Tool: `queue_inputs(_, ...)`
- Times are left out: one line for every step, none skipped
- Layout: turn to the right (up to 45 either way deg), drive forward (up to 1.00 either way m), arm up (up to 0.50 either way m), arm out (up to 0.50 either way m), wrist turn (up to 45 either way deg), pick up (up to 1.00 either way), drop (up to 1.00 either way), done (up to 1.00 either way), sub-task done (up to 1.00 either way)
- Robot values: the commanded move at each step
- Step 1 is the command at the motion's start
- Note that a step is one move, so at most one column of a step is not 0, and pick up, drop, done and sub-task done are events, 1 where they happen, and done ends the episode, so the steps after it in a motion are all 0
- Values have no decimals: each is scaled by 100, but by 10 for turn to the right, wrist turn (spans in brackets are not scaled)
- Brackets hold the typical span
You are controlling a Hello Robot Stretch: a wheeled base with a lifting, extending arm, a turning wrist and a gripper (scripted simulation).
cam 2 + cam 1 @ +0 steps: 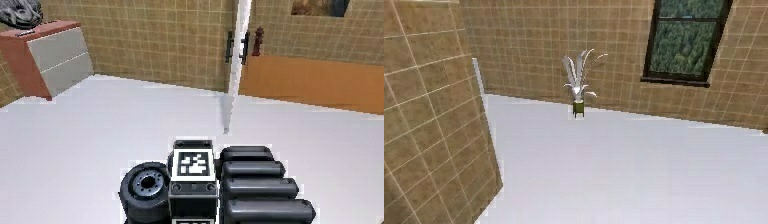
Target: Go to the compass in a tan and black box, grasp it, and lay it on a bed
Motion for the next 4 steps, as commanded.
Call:
queue_inputs(0,25,0,0,0,0,0,0,0)
queue_inputs(-120,0,0,0,0,0,0,0,0)
queue_inputs(0,100,0,0,0,0,0,0,0)
queue_inputs(-150,0,0,0,0,0,0,0,0)
